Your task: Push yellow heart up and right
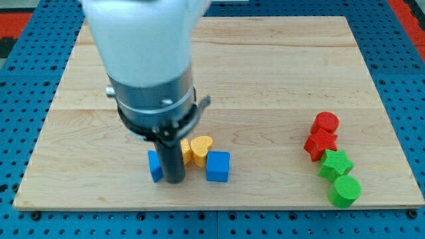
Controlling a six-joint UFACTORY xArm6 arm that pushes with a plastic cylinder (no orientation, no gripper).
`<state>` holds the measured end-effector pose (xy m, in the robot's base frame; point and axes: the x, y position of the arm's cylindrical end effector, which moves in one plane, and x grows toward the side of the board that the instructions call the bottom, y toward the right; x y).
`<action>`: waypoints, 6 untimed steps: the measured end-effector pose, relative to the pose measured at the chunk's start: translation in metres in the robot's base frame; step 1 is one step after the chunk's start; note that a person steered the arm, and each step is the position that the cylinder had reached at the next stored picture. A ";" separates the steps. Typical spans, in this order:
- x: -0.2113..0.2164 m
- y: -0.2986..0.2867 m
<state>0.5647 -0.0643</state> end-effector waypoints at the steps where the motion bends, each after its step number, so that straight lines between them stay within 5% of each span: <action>1: -0.004 -0.037; 3: -0.035 0.070; 6: -0.114 0.140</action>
